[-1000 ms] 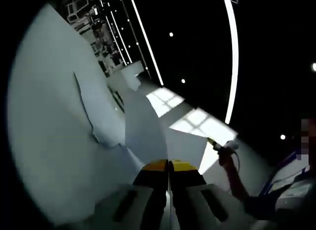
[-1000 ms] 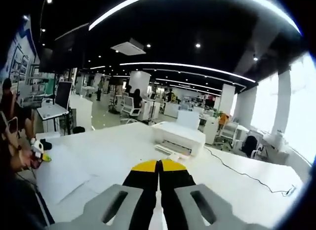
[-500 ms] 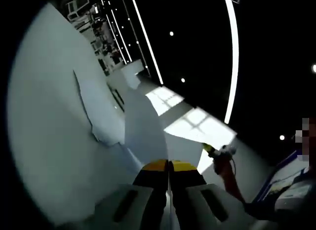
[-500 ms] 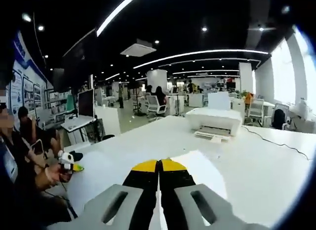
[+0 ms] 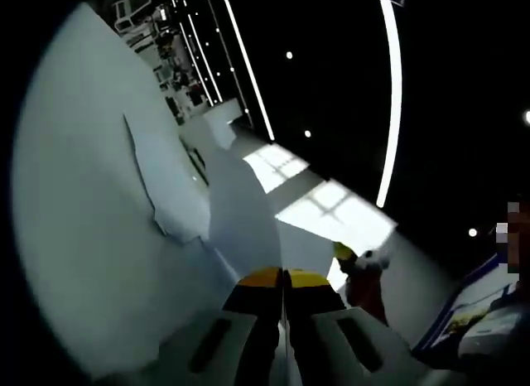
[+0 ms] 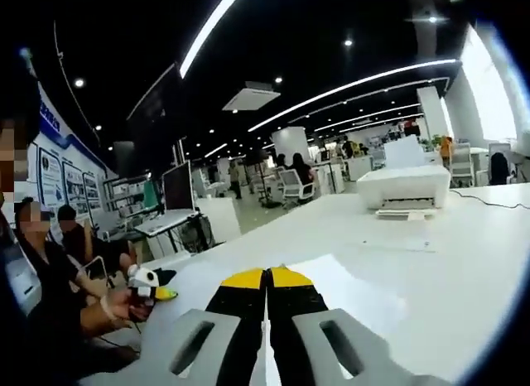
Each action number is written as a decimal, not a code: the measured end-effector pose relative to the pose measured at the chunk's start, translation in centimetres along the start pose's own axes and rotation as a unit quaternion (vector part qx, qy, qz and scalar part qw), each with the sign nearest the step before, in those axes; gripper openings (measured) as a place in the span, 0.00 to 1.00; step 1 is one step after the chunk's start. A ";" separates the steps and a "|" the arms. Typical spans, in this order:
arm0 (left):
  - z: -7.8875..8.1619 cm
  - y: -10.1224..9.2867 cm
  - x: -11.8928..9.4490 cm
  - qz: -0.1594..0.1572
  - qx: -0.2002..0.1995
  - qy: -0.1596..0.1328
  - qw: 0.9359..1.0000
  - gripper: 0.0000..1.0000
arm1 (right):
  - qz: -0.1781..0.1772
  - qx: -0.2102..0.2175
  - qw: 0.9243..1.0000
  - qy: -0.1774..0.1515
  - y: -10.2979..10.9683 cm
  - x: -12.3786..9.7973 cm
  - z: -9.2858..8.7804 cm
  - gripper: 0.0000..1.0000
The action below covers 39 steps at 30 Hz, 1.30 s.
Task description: Organize the stack of printing papers by aligning and flattening the scattered papers on the table
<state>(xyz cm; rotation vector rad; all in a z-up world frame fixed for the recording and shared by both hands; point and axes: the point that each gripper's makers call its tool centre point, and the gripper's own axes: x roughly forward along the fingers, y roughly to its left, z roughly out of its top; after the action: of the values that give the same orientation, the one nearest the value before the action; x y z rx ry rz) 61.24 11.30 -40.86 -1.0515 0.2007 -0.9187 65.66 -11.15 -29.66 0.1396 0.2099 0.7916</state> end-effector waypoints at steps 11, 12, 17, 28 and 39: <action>-0.3 -0.1 0.1 0.003 0.001 0.003 1.000 0.05 | 0.007 -0.015 1.000 -0.003 0.9 -0.3 0.3 0.00; -0.3 -0.1 0.1 0.003 0.001 0.003 1.000 0.05 | 0.007 -0.014 1.000 -0.003 0.8 -0.3 0.3 0.00; -0.3 -0.1 0.1 0.003 0.001 0.003 1.000 0.05 | 0.004 -0.015 1.000 -0.004 0.8 -0.1 0.1 0.00; -0.3 -0.1 0.1 0.002 -0.004 0.005 1.000 0.05 | 0.012 -0.034 0.999 0.000 2.1 1.4 -0.5 0.00; -0.2 -0.1 0.1 0.000 -0.010 0.004 1.000 0.06 | 0.037 -0.065 0.997 0.001 5.5 3.7 -2.0 0.00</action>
<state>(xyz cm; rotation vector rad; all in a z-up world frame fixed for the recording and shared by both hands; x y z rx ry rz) 61.08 11.08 -40.88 -1.0661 0.2156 -0.9231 63.92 -4.54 -30.97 0.0235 0.1551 0.8774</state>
